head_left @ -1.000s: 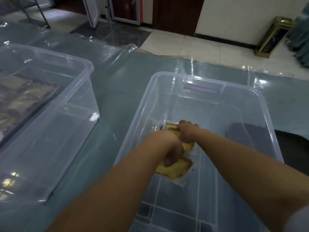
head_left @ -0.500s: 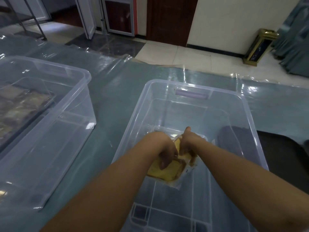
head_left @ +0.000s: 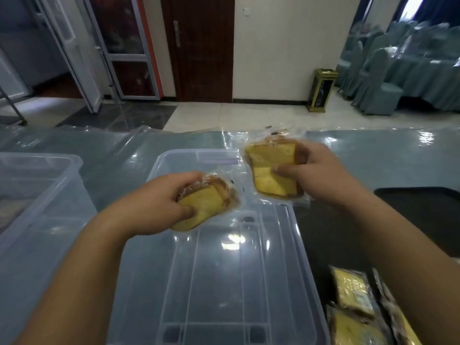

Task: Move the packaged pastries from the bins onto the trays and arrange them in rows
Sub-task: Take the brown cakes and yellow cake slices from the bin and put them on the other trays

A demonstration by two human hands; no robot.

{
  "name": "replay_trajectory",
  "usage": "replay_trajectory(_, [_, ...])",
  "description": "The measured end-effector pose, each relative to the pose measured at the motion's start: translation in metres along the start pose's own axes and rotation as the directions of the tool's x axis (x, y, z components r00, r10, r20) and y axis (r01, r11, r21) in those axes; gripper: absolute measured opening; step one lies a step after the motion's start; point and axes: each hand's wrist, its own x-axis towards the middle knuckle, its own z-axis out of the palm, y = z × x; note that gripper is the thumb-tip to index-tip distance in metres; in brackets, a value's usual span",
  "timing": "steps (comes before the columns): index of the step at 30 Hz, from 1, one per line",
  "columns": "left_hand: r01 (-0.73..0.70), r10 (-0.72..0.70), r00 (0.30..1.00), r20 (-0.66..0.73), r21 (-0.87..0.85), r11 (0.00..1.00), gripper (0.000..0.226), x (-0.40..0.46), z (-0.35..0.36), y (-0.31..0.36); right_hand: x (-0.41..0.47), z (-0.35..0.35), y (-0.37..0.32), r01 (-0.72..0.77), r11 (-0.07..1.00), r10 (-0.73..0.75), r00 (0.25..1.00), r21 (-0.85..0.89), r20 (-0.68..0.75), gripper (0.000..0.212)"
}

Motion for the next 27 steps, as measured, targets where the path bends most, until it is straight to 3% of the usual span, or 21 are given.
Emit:
replay_trajectory(3, [-0.14,0.091,0.971,-0.223,-0.218,0.966,0.049,-0.015,0.025,0.04,-0.053,-0.053,0.014,0.013,1.0,-0.009,0.986,0.025,-0.164,0.019])
replay_trajectory(6, [-0.256,0.148,0.935,-0.321,-0.328,0.909,0.05,-0.009,0.065,0.085,-0.098,-0.092,0.045,-0.064,0.991,0.094,0.956,0.114,-0.277,0.022])
replay_trajectory(12, [-0.297,0.218,0.947,-0.236,-0.384,0.874,0.051,0.016,0.159,0.178,-0.157,-0.161,0.148,-0.259,0.963,0.269,0.904,0.075,-0.331,0.019])
replay_trajectory(16, [-0.196,0.191,0.98,-0.046,-0.29,0.937,0.055,0.033,0.241,0.206,-0.185,-0.202,0.208,-0.269,0.963,0.252,0.929,-0.024,-0.272,0.04])
replay_trajectory(20, [-0.029,0.038,0.996,0.077,-0.115,0.993,0.056,0.061,0.32,0.198,-0.185,-0.225,0.281,-0.327,0.915,0.314,0.945,-0.238,-0.09,0.047])
replay_trajectory(23, [0.024,-0.027,0.999,0.032,0.093,0.995,0.052,0.09,0.36,0.192,-0.159,-0.225,0.324,-0.187,0.849,0.191,0.981,-0.494,-0.044,0.051])
replay_trajectory(25, [0.019,-0.002,0.996,-0.089,0.191,0.981,0.053,0.107,0.38,0.19,-0.138,-0.217,0.341,-0.083,0.788,0.056,0.996,-0.611,-0.063,0.059])
replay_trajectory(27, [0.015,0.024,0.984,-0.175,0.22,0.975,0.057,0.119,0.401,0.183,-0.123,-0.205,0.358,-0.035,0.724,0.062,0.998,-0.689,0.014,0.062])
